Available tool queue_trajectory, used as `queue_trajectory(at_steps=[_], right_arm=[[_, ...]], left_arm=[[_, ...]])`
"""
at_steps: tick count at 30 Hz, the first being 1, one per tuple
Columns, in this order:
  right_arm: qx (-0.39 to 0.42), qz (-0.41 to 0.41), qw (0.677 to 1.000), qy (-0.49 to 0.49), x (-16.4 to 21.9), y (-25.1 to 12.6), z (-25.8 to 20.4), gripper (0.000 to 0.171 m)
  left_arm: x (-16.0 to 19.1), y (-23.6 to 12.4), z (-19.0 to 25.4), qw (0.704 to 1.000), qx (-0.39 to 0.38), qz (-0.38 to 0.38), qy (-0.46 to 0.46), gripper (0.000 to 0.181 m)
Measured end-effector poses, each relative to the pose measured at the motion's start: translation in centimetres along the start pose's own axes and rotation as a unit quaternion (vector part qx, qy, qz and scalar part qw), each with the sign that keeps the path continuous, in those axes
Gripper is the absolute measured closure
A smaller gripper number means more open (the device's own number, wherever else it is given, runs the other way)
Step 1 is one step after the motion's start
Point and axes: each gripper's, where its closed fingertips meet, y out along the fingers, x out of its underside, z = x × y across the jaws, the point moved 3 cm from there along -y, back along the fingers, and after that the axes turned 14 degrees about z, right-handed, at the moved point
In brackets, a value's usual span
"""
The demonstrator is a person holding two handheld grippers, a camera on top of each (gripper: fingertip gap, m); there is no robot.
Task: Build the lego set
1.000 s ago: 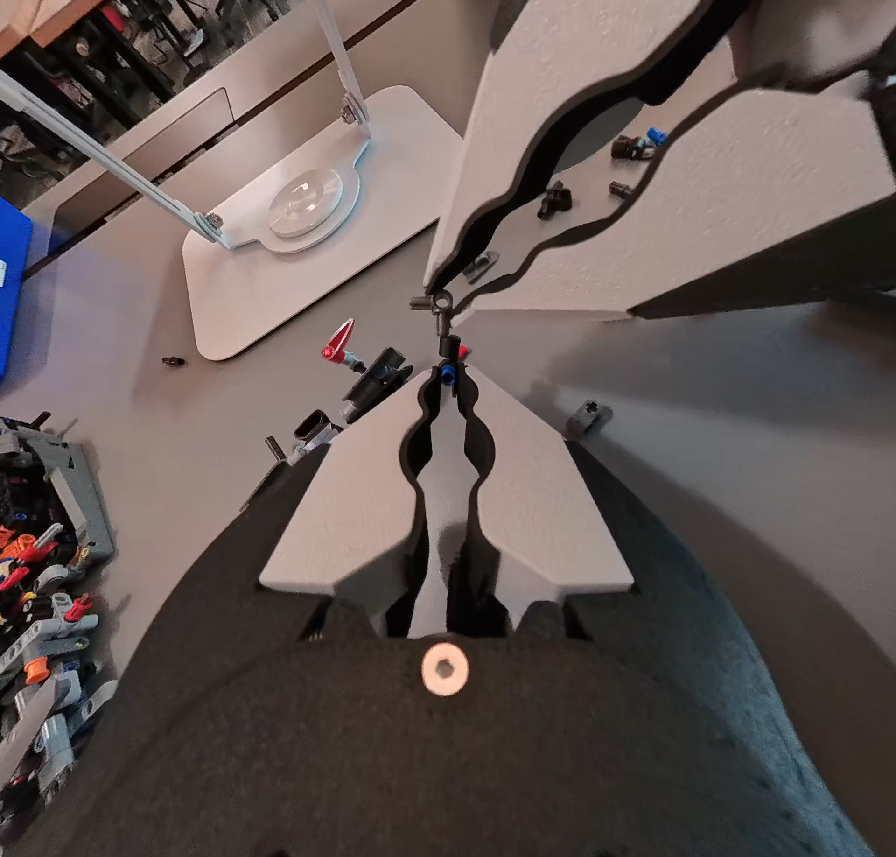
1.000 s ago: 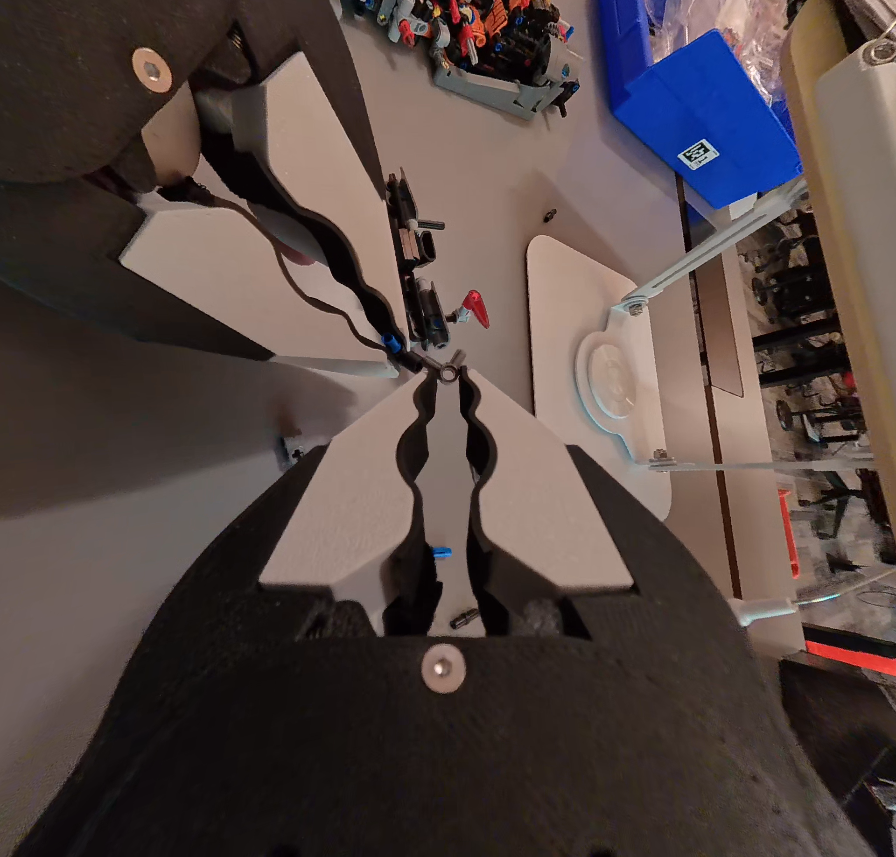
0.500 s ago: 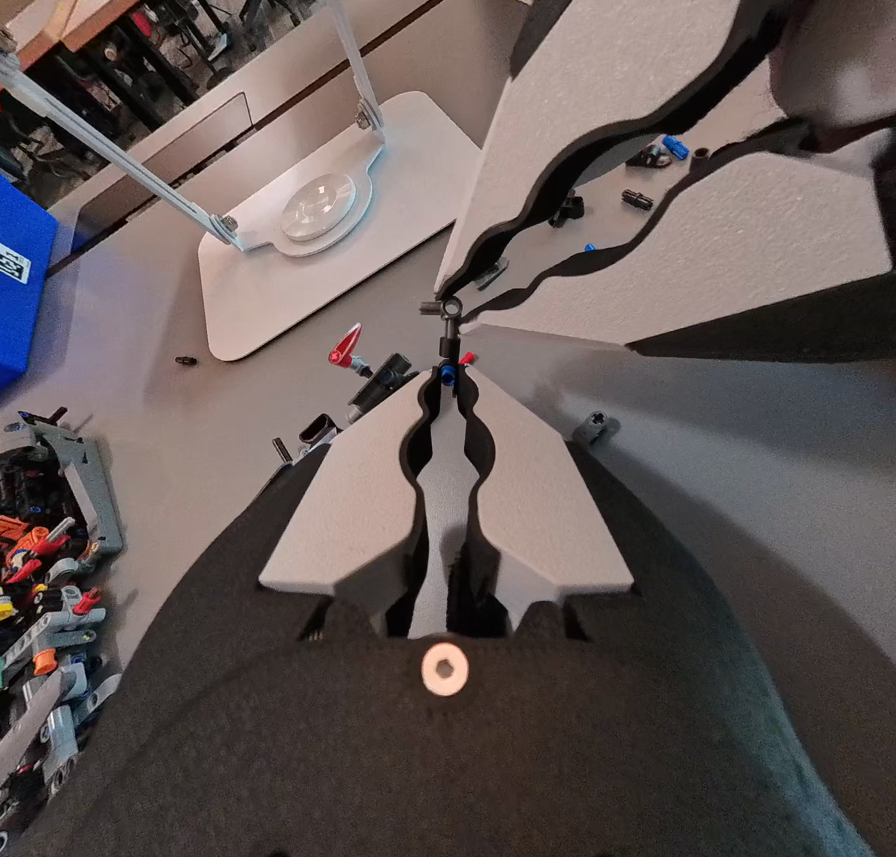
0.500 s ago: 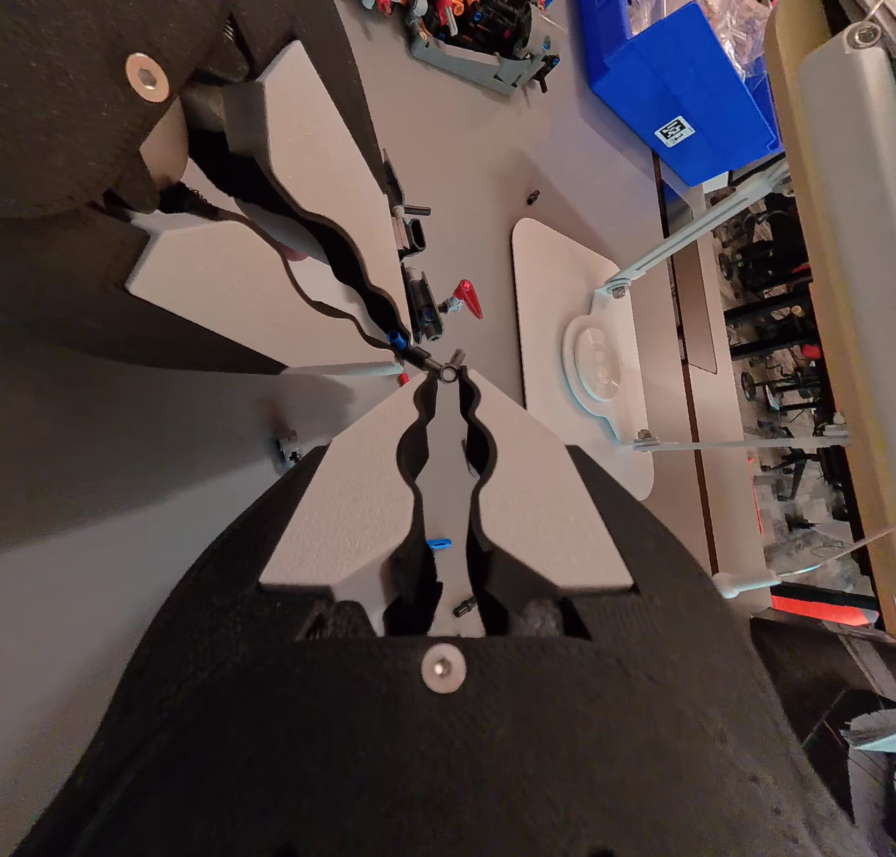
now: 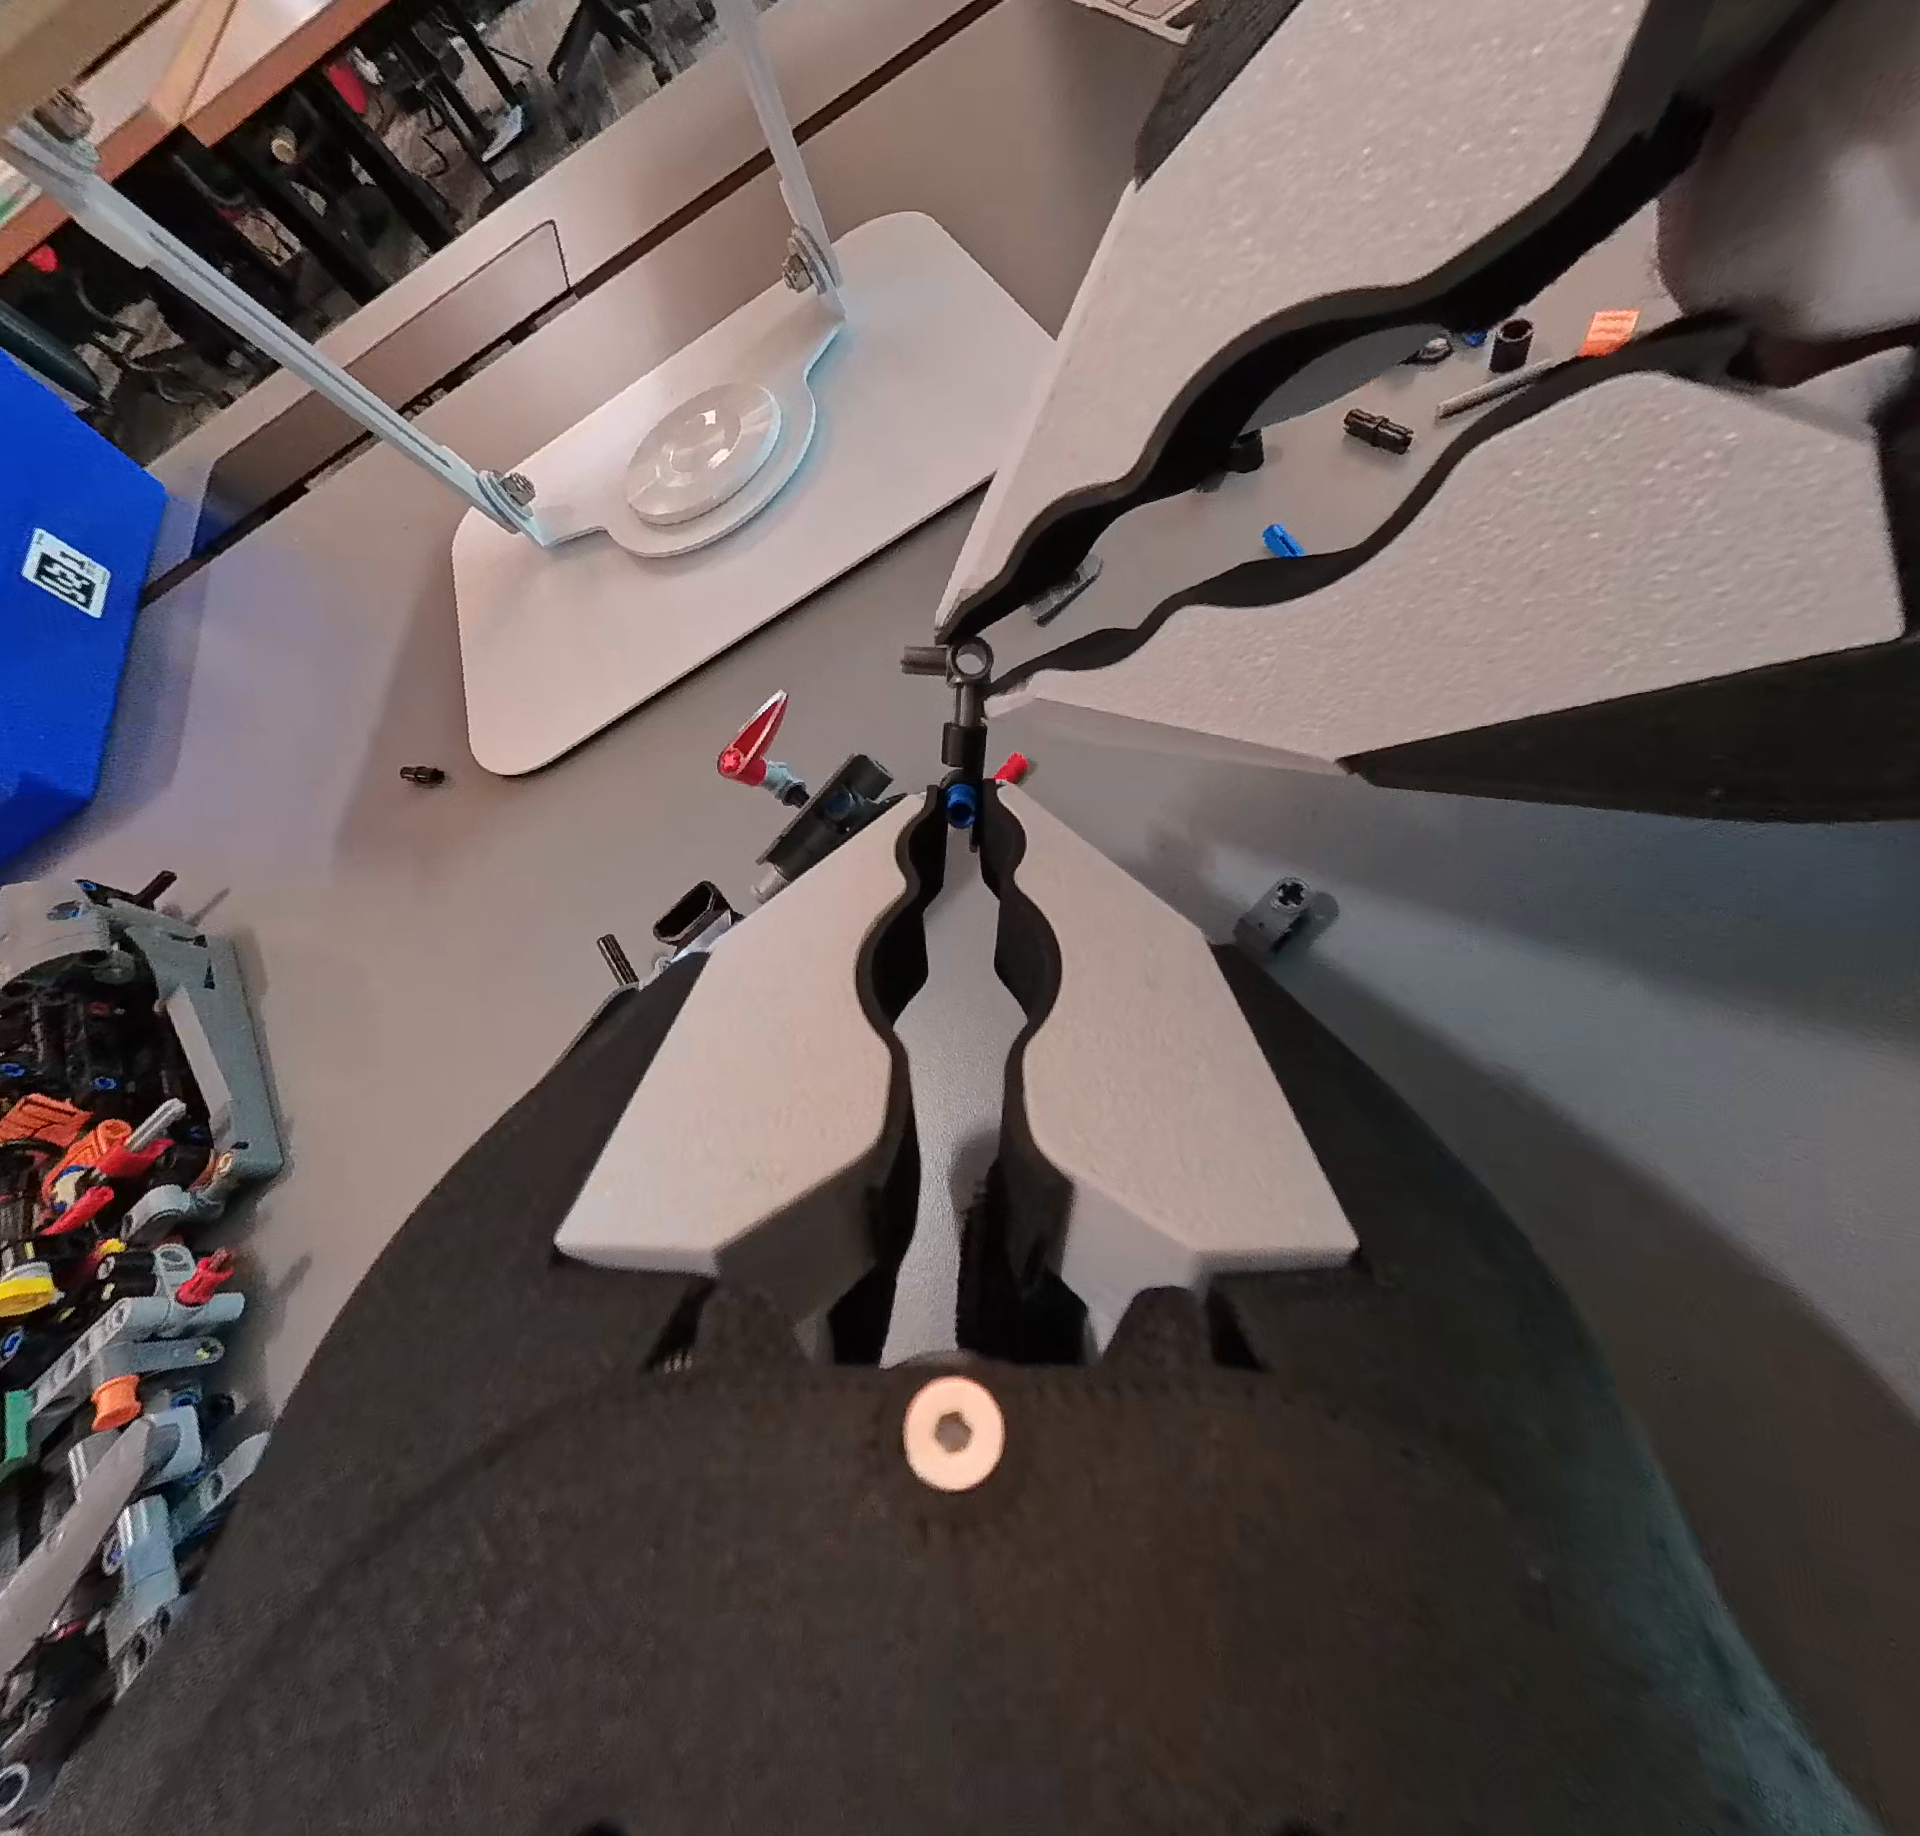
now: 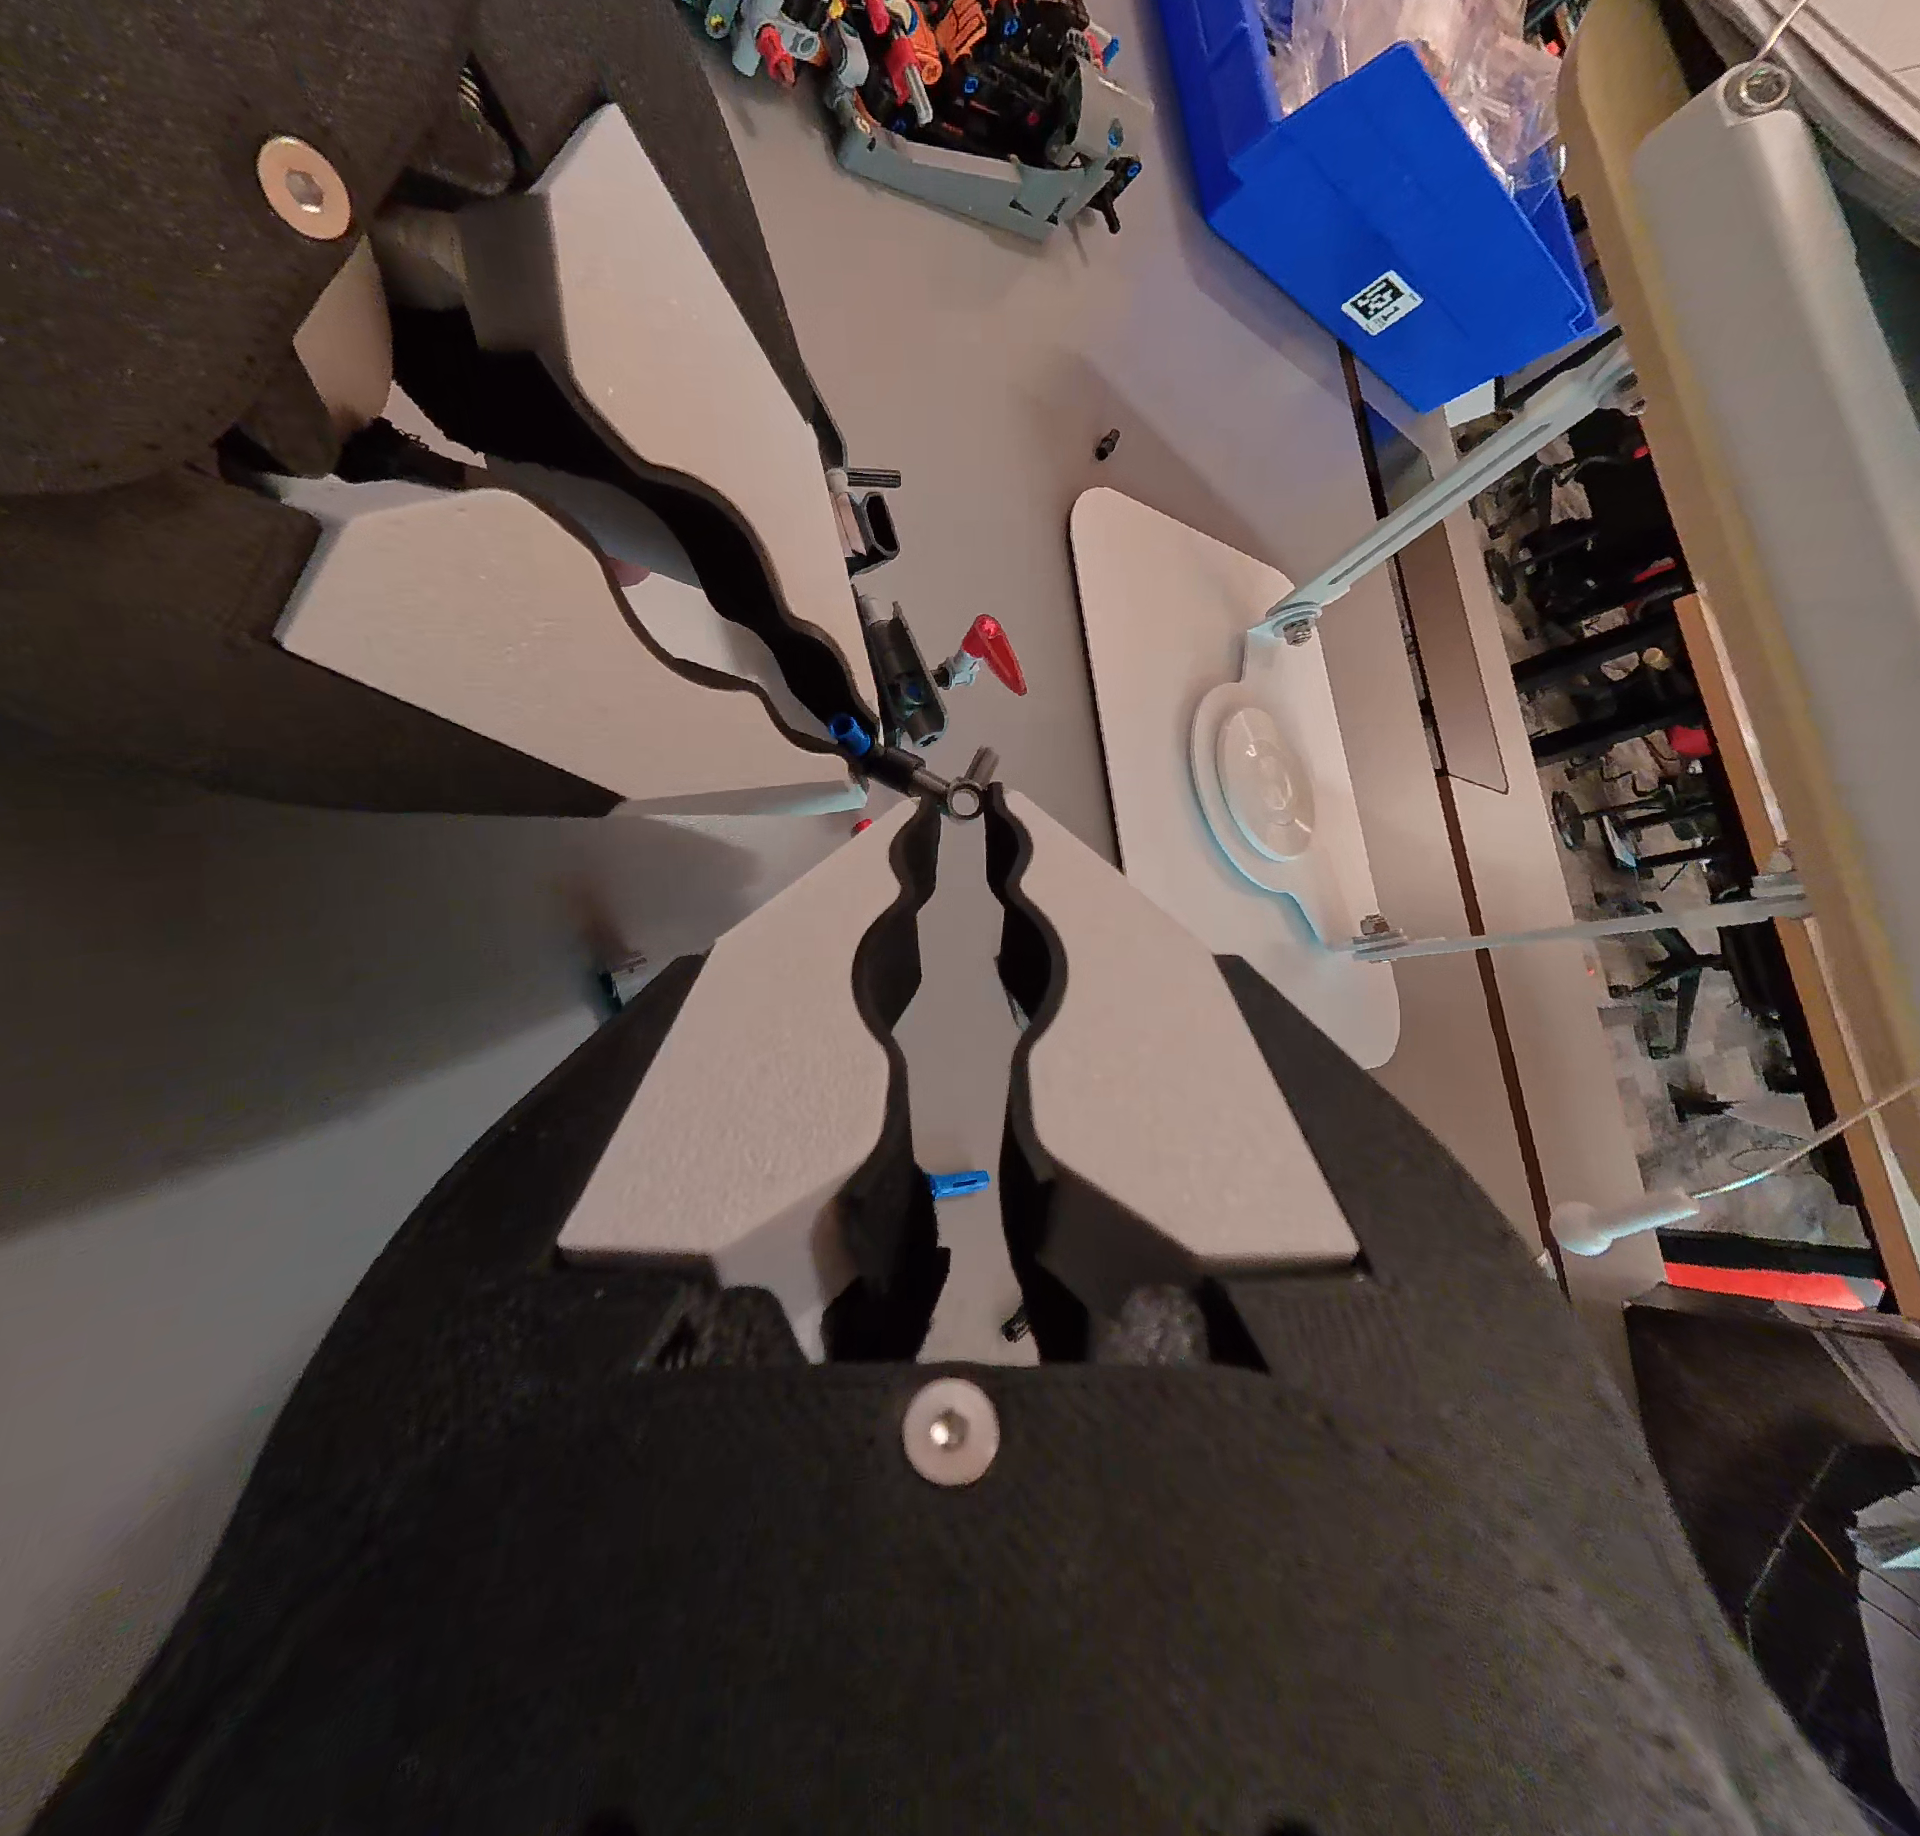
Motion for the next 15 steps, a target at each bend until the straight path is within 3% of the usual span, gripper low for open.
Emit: queue_trajectory(at_steps=[15], right_arm=[[0.006, 0.004, 1.000, 0.013, 0.66, 0.12, -0.35, 0.165]], left_arm=[[0.41, 0.27, 0.34, 1.000, 0.008, -0.019, 0.007, 0.177]])
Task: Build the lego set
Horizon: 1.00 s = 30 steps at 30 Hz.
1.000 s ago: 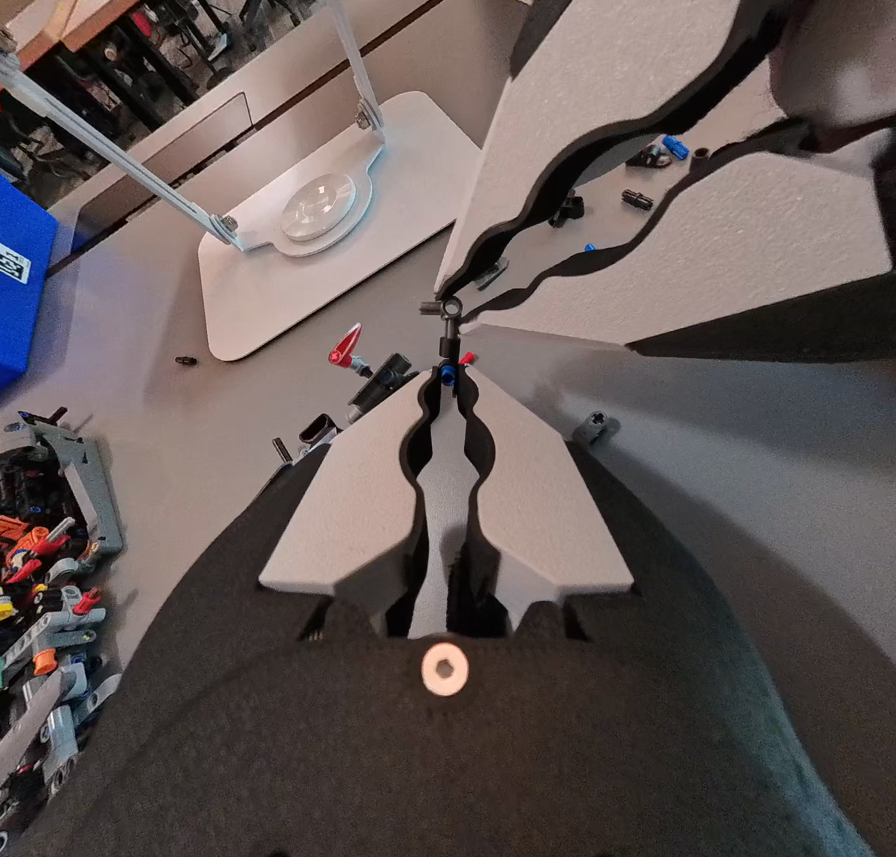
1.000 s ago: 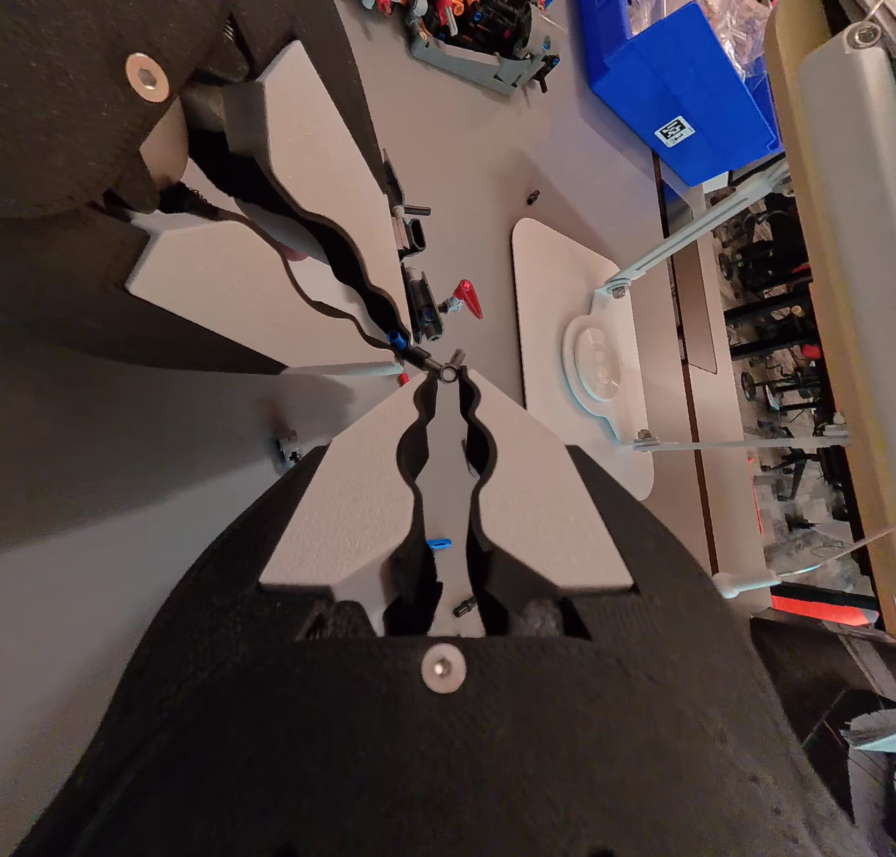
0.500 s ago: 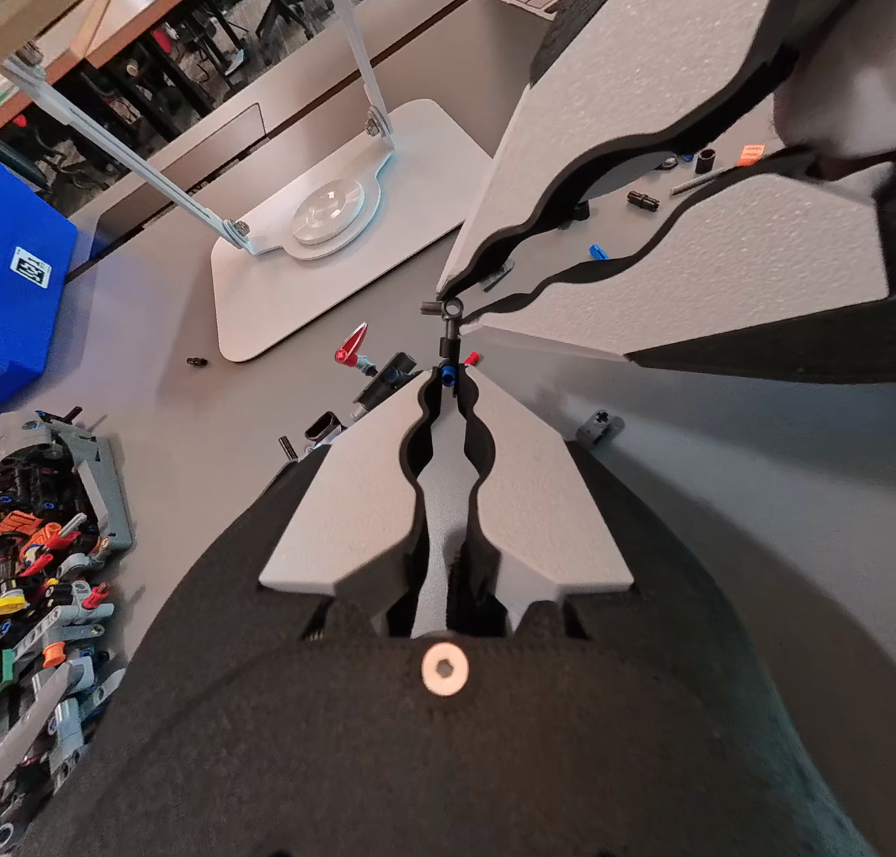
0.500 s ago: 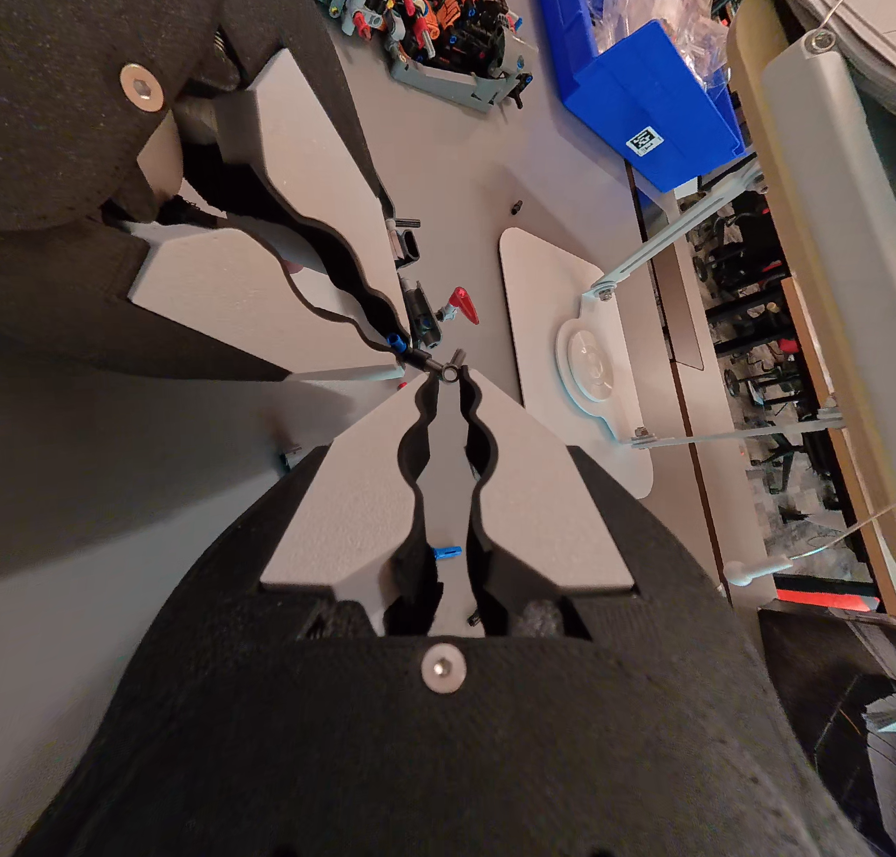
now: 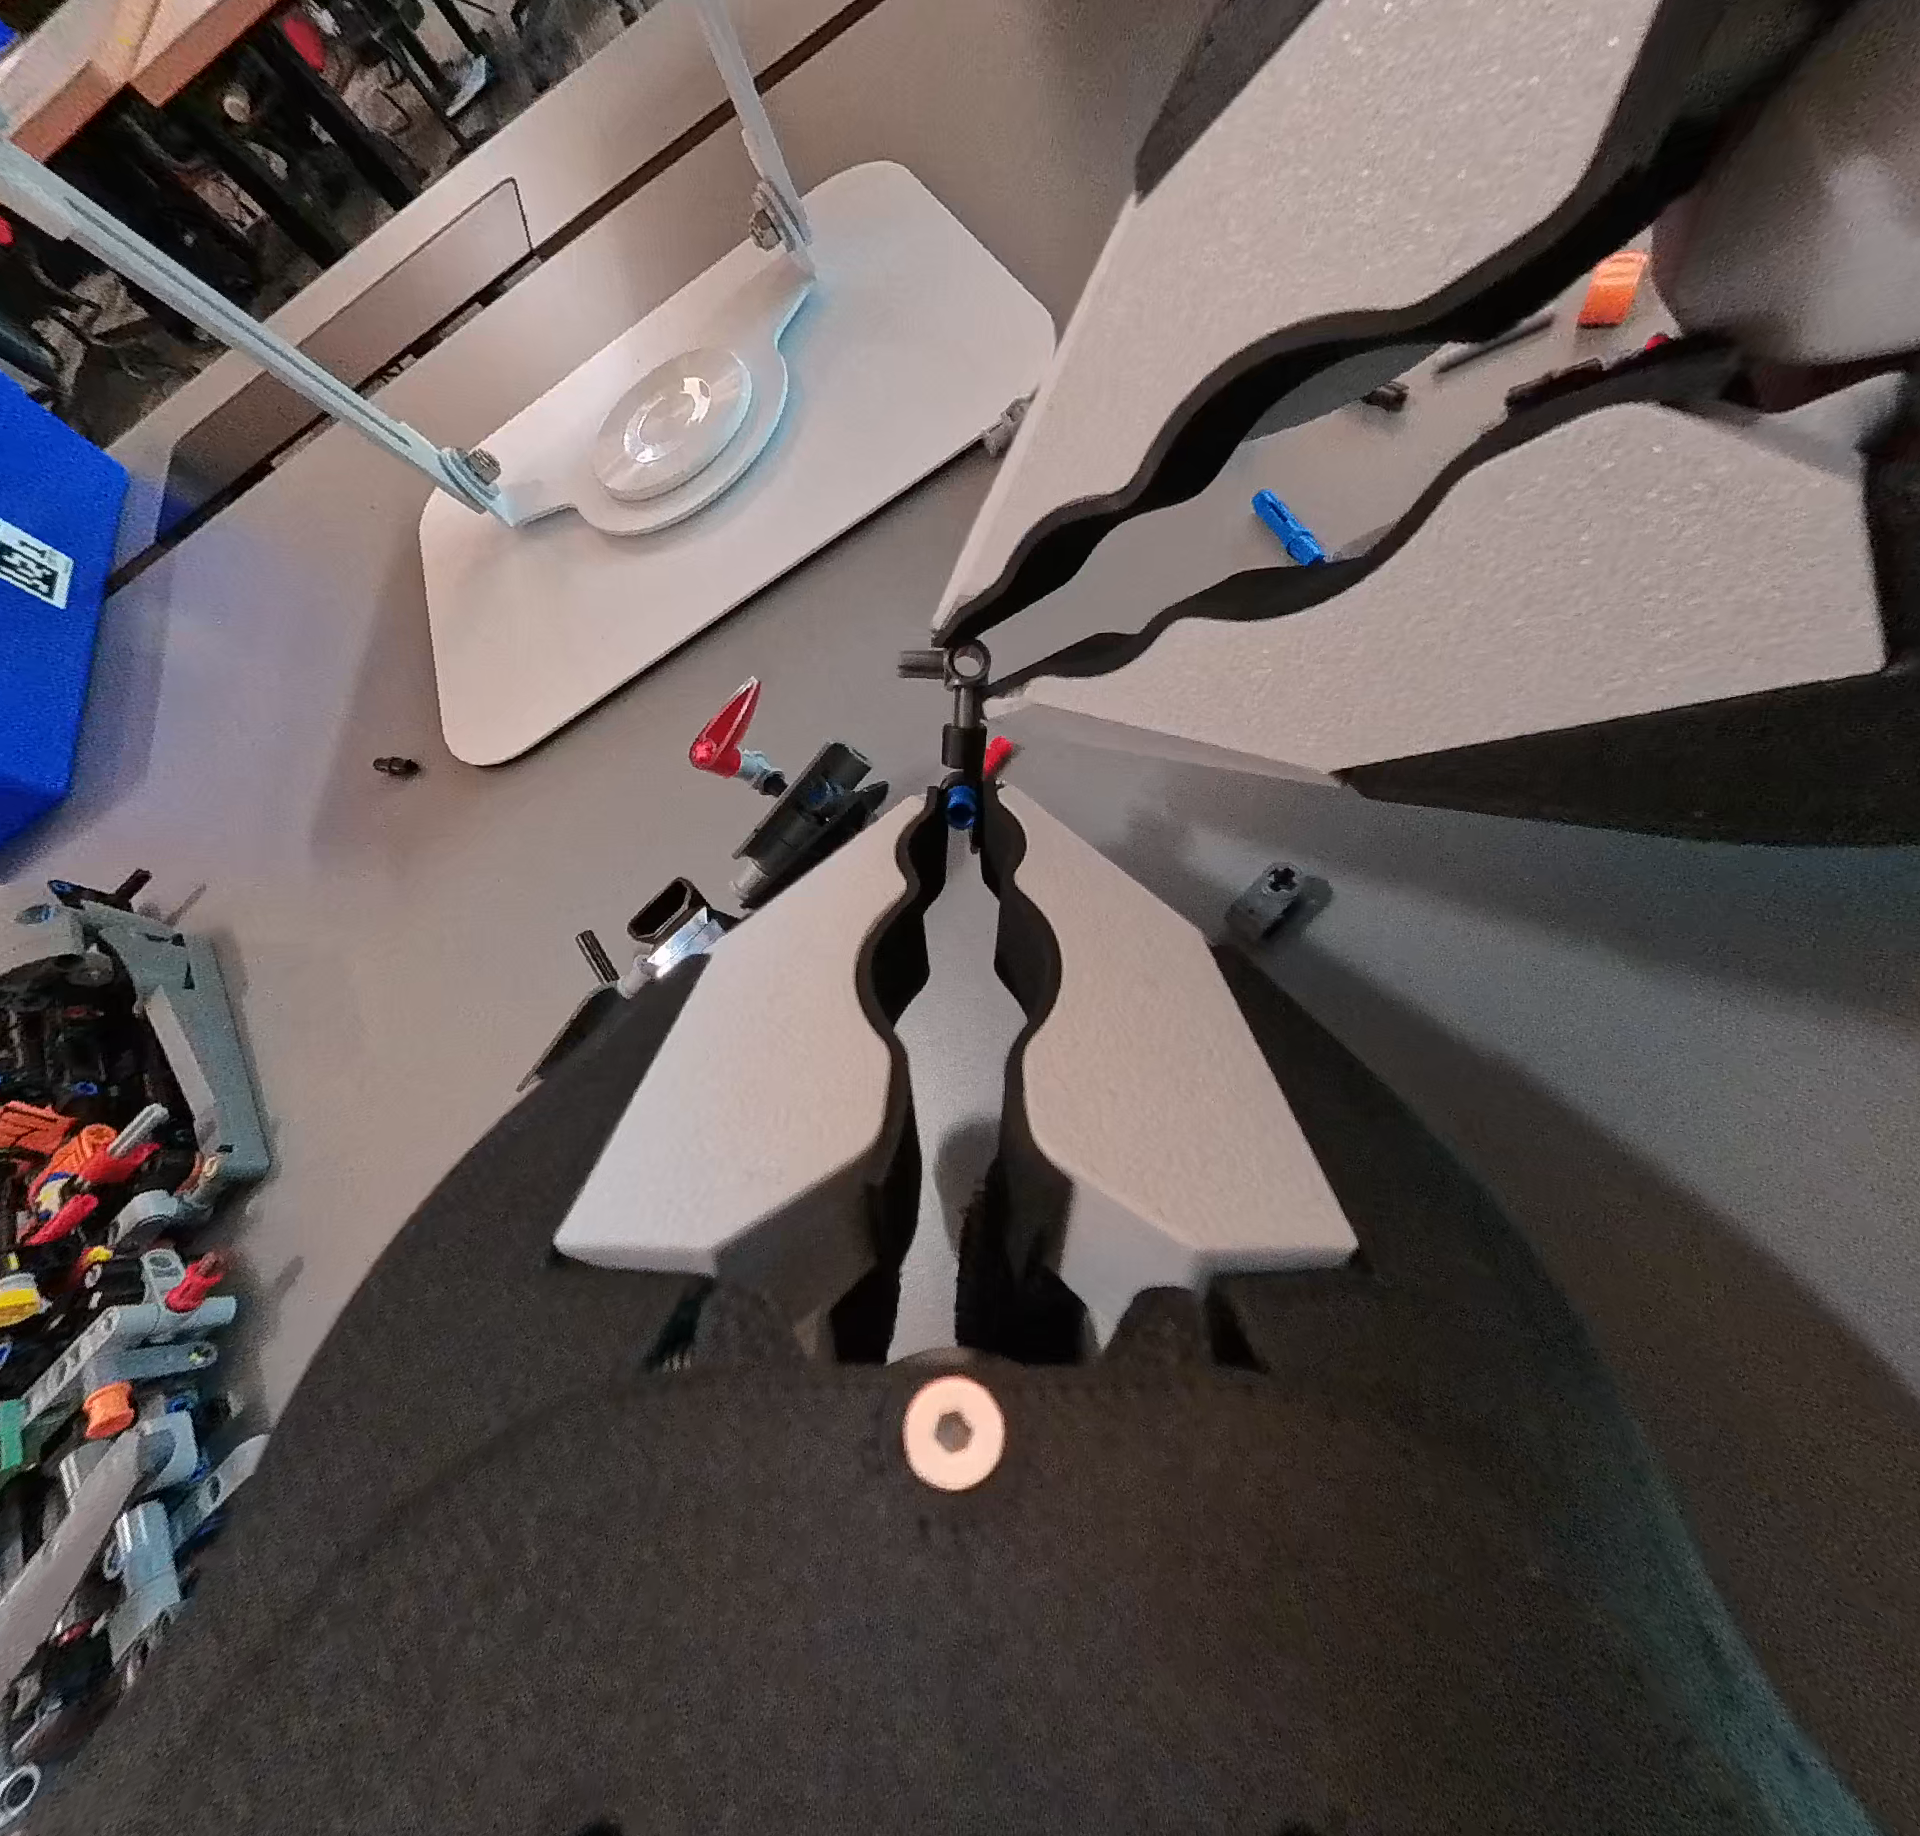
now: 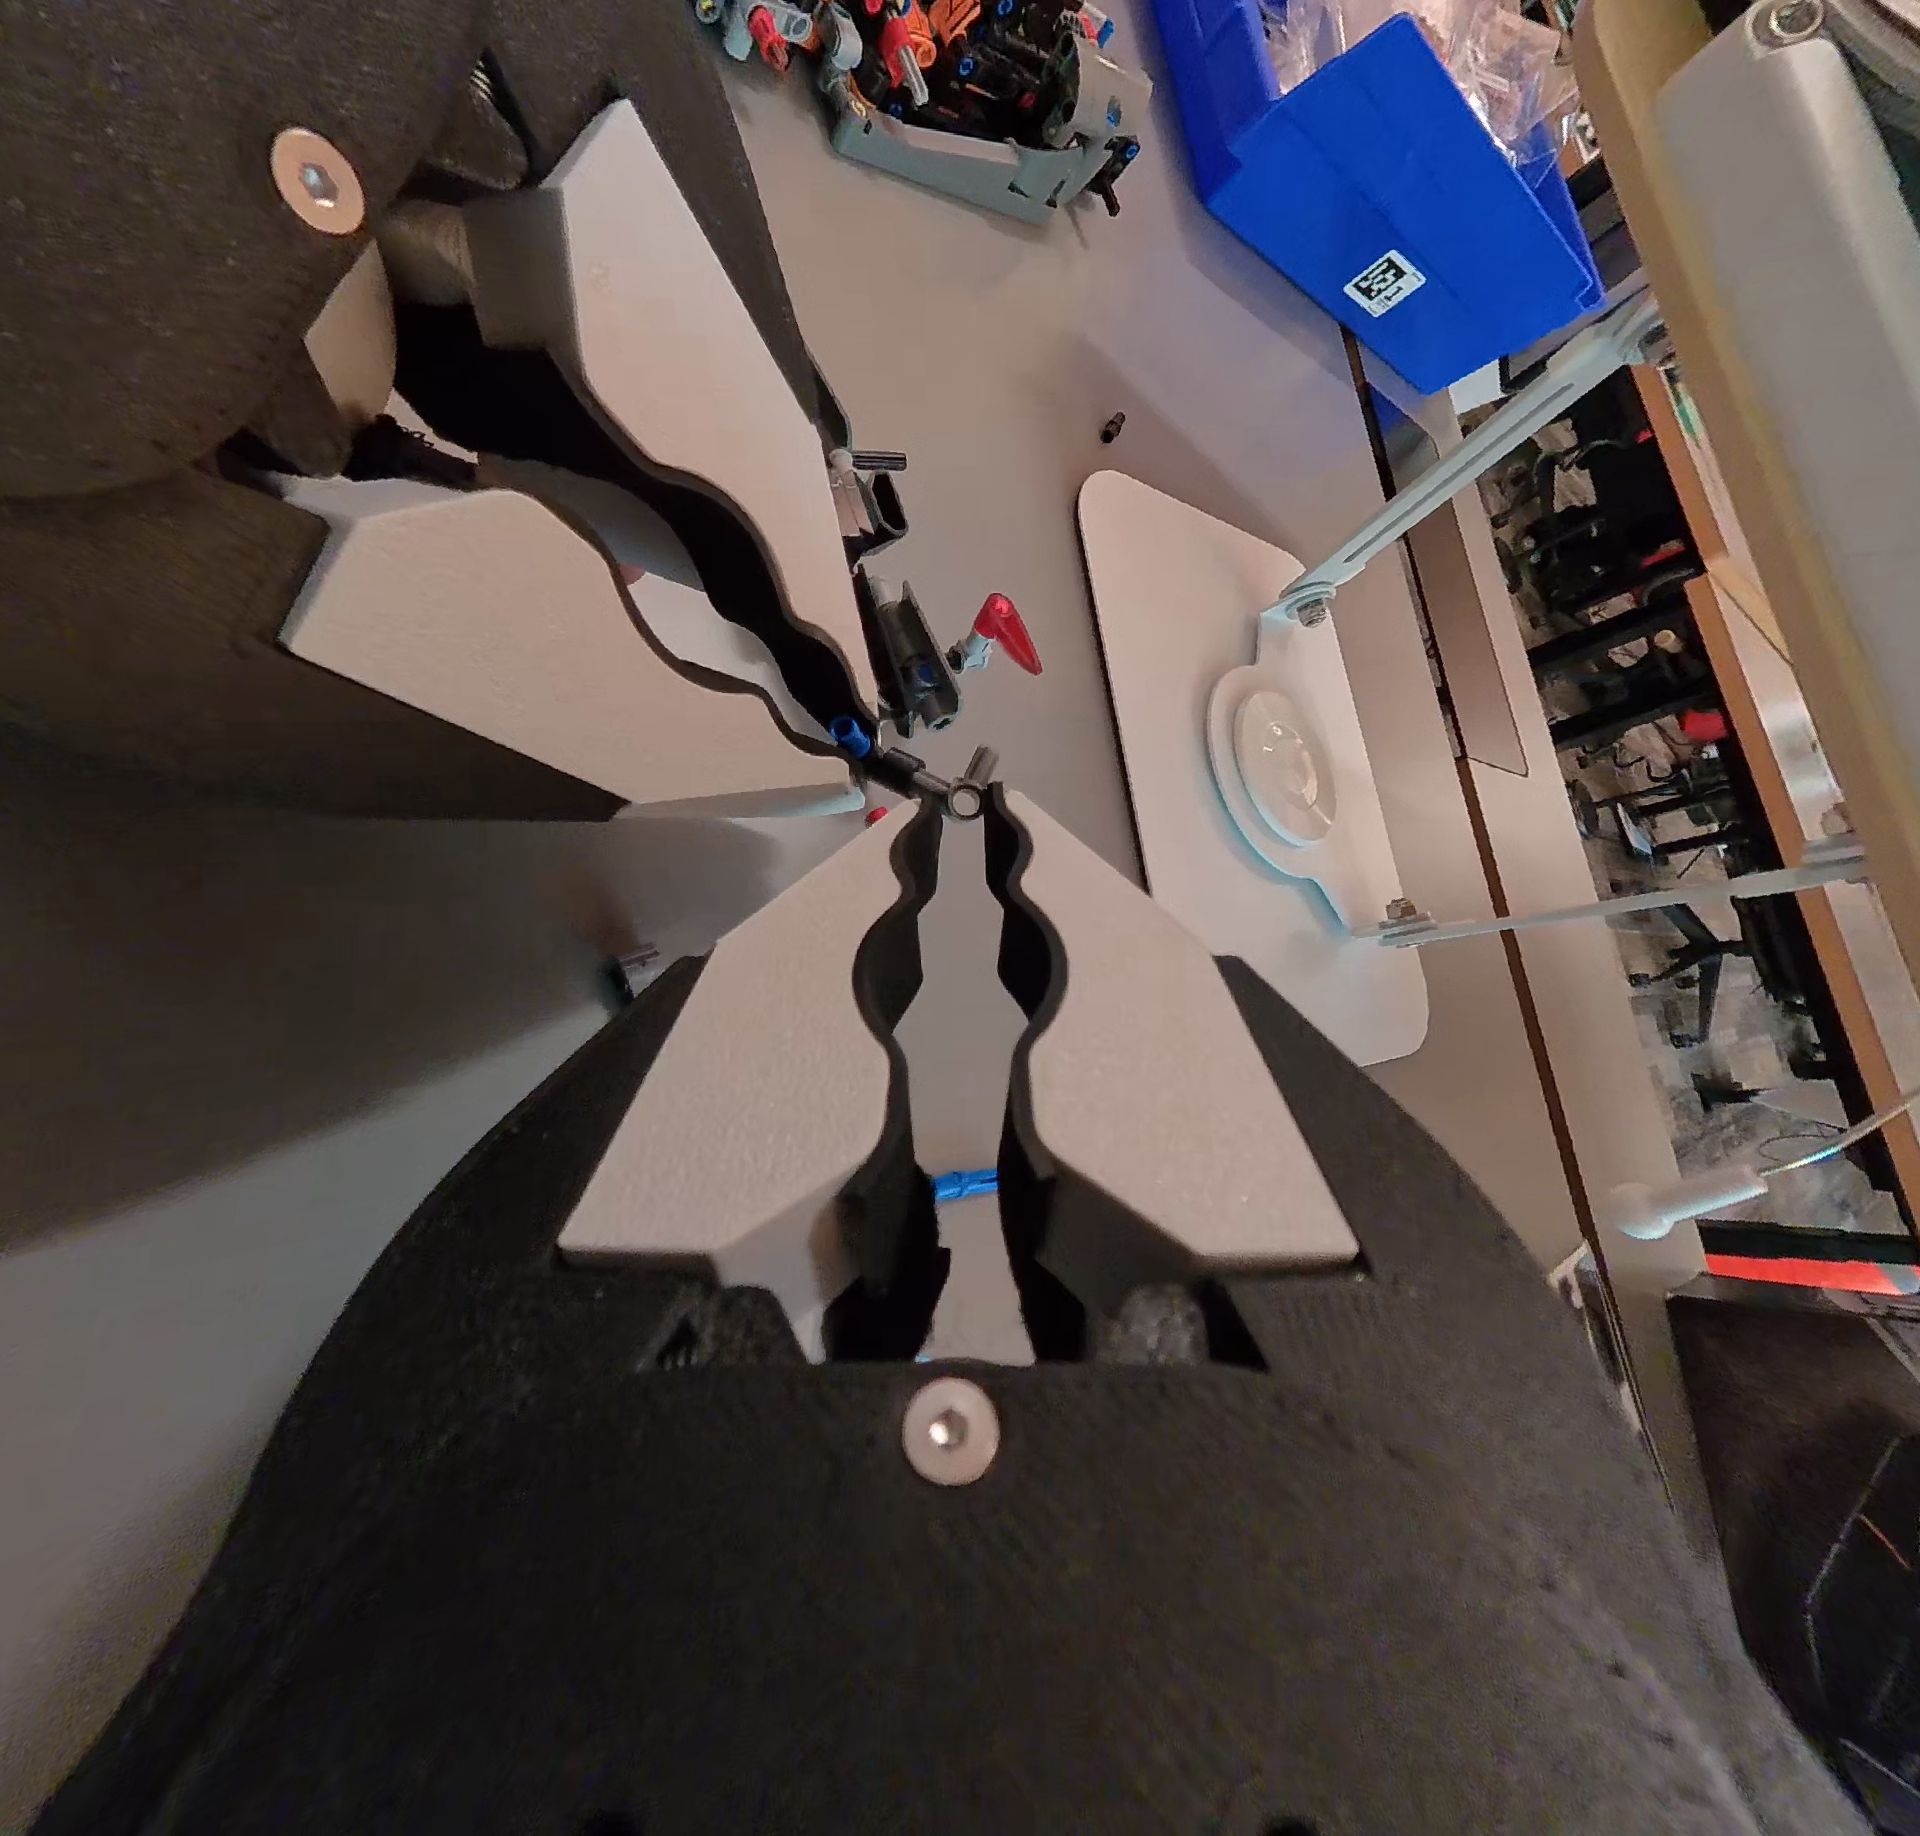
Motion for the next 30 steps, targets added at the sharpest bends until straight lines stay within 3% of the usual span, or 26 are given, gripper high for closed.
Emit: queue_trajectory(at_steps=[30], right_arm=[[0.016, -0.025, 0.999, -0.028, 2.1, 1.0, -0.6, 0.166]], left_arm=[[1.4, 1.8, 0.5, 0.991, 0.078, -0.089, -0.063, 0.177]])
